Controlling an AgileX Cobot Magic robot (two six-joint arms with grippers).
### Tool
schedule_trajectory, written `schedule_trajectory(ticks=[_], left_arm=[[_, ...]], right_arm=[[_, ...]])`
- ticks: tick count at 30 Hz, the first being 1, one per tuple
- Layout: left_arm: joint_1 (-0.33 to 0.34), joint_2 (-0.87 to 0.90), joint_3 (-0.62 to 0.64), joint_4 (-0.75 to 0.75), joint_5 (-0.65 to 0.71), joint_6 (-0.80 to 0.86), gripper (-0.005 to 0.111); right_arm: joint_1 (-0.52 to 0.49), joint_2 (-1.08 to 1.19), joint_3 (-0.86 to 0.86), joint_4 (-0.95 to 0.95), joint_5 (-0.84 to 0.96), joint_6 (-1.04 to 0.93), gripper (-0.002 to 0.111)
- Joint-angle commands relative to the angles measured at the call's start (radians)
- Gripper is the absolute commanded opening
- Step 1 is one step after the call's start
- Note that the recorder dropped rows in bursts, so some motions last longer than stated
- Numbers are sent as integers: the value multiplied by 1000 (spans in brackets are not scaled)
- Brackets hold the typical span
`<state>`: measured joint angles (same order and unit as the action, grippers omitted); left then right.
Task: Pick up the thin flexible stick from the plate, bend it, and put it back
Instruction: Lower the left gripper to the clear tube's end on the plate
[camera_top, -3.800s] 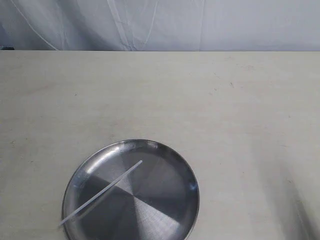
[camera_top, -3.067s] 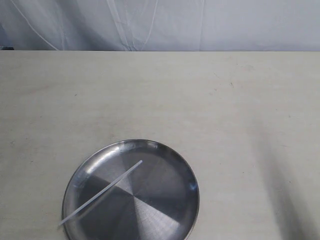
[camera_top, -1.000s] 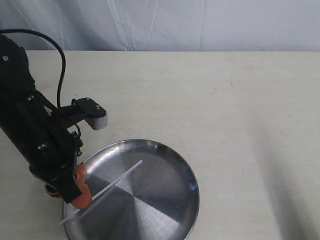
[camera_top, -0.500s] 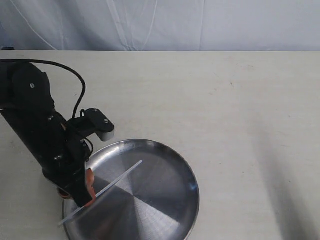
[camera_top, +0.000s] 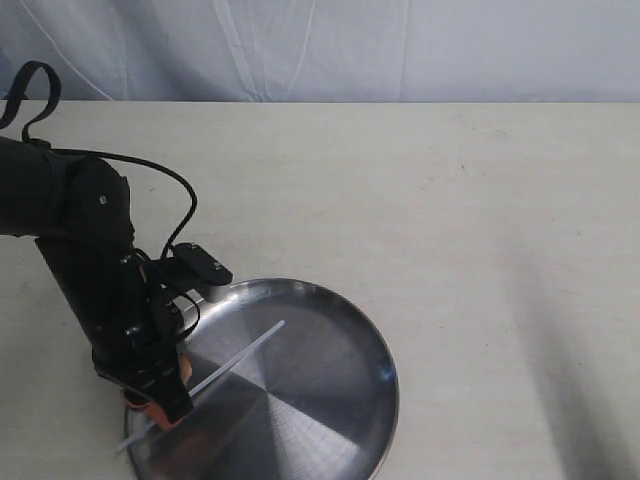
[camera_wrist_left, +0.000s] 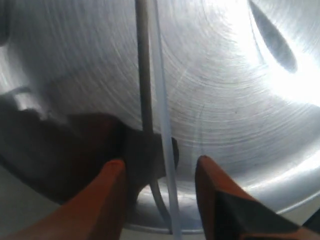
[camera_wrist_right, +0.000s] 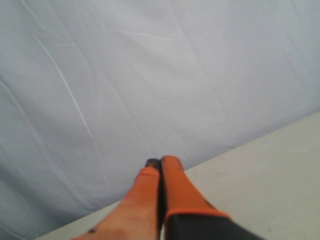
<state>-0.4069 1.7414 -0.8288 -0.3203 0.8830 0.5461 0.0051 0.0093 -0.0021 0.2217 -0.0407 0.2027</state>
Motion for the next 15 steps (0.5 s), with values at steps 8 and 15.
schedule_trajectory(ticks=[8, 15], left_arm=[[-4, 17, 8, 3, 13, -12, 43], [-4, 17, 8, 1, 13, -59, 42]], right_arm=[[-4, -4, 2, 1, -9, 0, 0], [-4, -4, 2, 1, -9, 0, 0]])
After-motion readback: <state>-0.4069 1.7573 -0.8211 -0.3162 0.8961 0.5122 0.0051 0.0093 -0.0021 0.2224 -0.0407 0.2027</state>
